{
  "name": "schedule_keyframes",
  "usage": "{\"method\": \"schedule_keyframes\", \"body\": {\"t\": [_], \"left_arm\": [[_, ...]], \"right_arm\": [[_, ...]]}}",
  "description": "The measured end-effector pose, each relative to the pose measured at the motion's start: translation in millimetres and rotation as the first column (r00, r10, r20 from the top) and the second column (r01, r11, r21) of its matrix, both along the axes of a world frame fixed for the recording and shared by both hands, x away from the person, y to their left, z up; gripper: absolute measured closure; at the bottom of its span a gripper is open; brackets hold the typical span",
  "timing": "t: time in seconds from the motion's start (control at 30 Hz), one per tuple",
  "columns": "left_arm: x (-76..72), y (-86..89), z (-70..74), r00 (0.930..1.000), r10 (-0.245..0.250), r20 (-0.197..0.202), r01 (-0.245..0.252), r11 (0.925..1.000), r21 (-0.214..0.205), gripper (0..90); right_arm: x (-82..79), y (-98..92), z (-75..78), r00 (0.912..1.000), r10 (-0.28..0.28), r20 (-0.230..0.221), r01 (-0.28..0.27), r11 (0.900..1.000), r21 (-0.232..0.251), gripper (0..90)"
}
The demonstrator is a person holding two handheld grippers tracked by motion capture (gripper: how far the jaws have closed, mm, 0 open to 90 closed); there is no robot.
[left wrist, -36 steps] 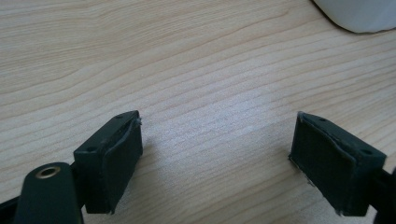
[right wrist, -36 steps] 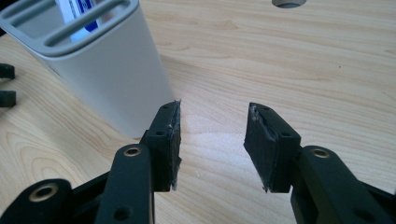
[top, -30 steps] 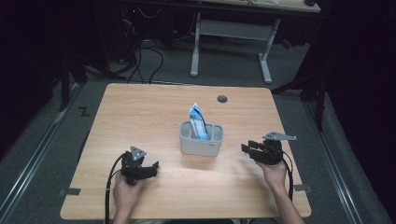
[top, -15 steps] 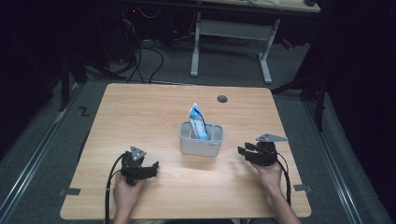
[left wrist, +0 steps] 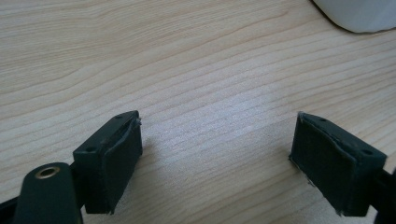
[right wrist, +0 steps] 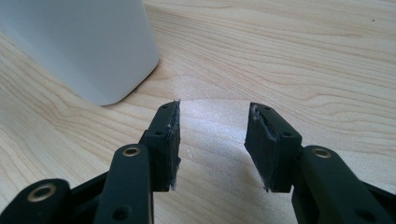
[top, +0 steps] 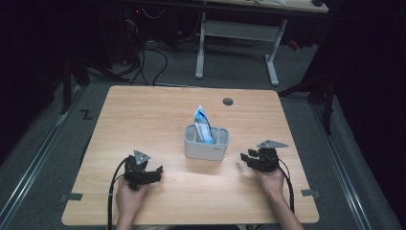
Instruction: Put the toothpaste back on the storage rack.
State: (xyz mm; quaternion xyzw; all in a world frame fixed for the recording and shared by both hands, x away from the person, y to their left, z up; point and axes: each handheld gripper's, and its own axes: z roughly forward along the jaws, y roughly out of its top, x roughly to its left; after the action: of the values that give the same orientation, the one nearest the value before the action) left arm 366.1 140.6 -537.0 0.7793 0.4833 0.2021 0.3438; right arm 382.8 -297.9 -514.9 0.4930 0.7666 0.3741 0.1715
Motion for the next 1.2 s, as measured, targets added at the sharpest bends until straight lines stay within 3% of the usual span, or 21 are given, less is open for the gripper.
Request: {"method": "schedule_keyframes", "body": {"t": [0.33,0.97,1.03,1.1,1.2], "left_arm": [[0.0,0.1,0.0,1.0,-0.001,0.0,0.001,1.0,0.001,16.8],[-0.1,0.0,0.1,1.0,-0.001,0.0,0.001,1.0,0.002,16.7],[-0.1,0.0,0.1,1.0,-0.001,0.0,0.001,1.0,0.002,16.7],[-0.2,0.0,0.0,1.0,-0.001,0.0,0.001,1.0,0.002,16.7],[-0.2,-0.1,0.0,1.0,-0.001,0.0,0.001,1.0,0.001,16.7]], "right_arm": [[1.5,4.7,-3.6,0.9998,-0.001,0.018,0.002,0.9985,-0.055,54.4],[6.5,6.2,-11.9,0.9998,0.0,-0.02,-0.002,0.9979,-0.065,49.3],[6.4,7.2,-12.8,0.9999,0.004,-0.011,-0.004,0.9975,-0.071,47.0],[5.3,11.3,-15.2,0.9993,0.021,0.03,-0.017,0.9915,-0.129,44.0],[5.7,11.9,-16.0,0.9992,0.02,0.035,-0.015,0.9921,-0.125,42.6]]}}
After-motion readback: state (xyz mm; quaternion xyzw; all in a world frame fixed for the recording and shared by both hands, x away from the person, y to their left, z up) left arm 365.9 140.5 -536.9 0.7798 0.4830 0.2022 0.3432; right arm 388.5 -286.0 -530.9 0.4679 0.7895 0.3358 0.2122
